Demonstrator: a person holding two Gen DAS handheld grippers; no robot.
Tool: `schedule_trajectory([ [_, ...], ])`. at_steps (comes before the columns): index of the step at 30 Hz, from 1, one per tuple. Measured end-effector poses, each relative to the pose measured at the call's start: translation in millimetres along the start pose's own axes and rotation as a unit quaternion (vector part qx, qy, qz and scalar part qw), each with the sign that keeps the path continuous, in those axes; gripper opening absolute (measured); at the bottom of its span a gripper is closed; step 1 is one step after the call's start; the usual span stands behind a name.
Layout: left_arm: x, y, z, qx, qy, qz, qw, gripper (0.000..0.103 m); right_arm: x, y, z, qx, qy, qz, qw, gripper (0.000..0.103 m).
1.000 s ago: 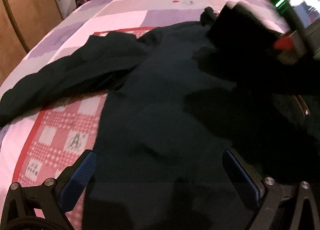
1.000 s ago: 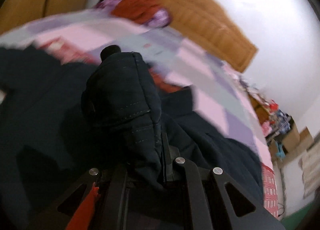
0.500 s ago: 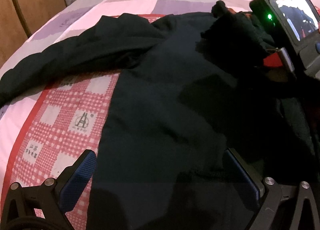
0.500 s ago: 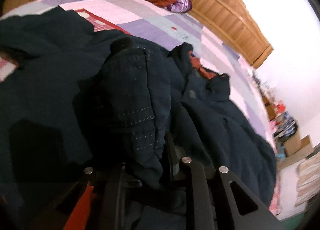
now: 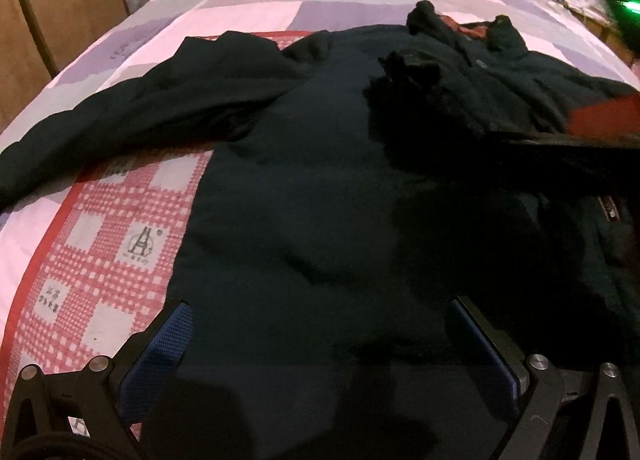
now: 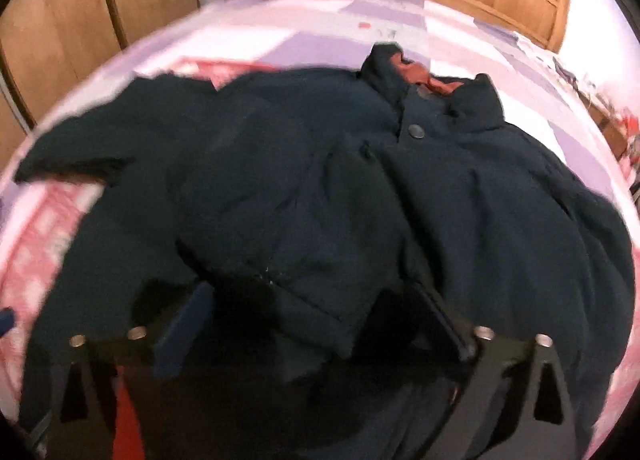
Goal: Fold large clothes
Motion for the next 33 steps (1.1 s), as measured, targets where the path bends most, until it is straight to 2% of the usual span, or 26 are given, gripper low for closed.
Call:
schedule_trajectory([
  [3,0,2,-4,-0.001,0.001,-0.002,1.0,0.103,25,-24,-9,-0.027,-0.005,-0.034,0.999,0.103],
  [6,1,6,-8,-0.002,0.001,-0.006,1.0,0.103,37,-52,-23,-0.04,-0.048,-0.039,0.997,0.103],
  [9,2,15,-14,0.001,-0.001,-0.01,0.9999,0.103,44,-85,-41,-0.048,-0.109,-0.032,0.992,0.103],
  [11,1,23,-20,0.003,-0.007,-0.013,0.9999,0.103,35,-108,-54,-0.045,-0.151,0.0,0.988,0.103],
  [13,1,35,-30,-0.001,-0.012,-0.019,0.9997,0.103,18,-128,-60,-0.043,-0.161,0.036,0.985,0.103],
  [16,1,61,-54,-0.018,-0.027,-0.035,0.9988,0.103,15,-133,-61,-0.047,-0.155,0.012,0.987,0.103],
  [21,-7,114,-96,-0.033,-0.056,-0.061,0.996,0.103,16,-143,-67,-0.064,-0.131,0.002,0.989,0.103],
  [24,-37,141,-110,-0.021,-0.064,-0.04,0.9969,0.103,19,-146,-66,-0.064,-0.12,0.009,0.991,0.103],
  [25,-60,149,-105,-0.014,-0.044,-0.017,0.9988,0.103,21,-146,-66,-0.06,-0.113,0.014,0.992,0.103],
  [27,-97,153,-83,-0.008,0.026,0.022,0.9994,0.103,25,-142,-73,-0.049,-0.106,0.017,0.993,0.103],
  [28,-112,152,-69,0.002,0.017,0.039,0.9991,0.103,32,-141,-79,-0.046,-0.12,0.007,0.992,0.103],
  [30,-123,150,-52,0.03,-0.026,0.054,0.9977,0.103,55,-140,-104,-0.046,-0.16,-0.027,0.986,0.103],
  [33,-116,152,-45,0.012,0.0,0.025,0.9996,0.103,81,-134,-163,-0.083,-0.187,-0.052,0.977,0.103],
])
Point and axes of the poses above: each gripper's, at about its wrist camera, not at the fingertips, and x roughly against the way its jaws point, z to its left, y to its top, the point moved 7 cm from there along -x, roughly the way its jaws point, and after that the axes turned 9 degrees about z, right-handed, at the moved point
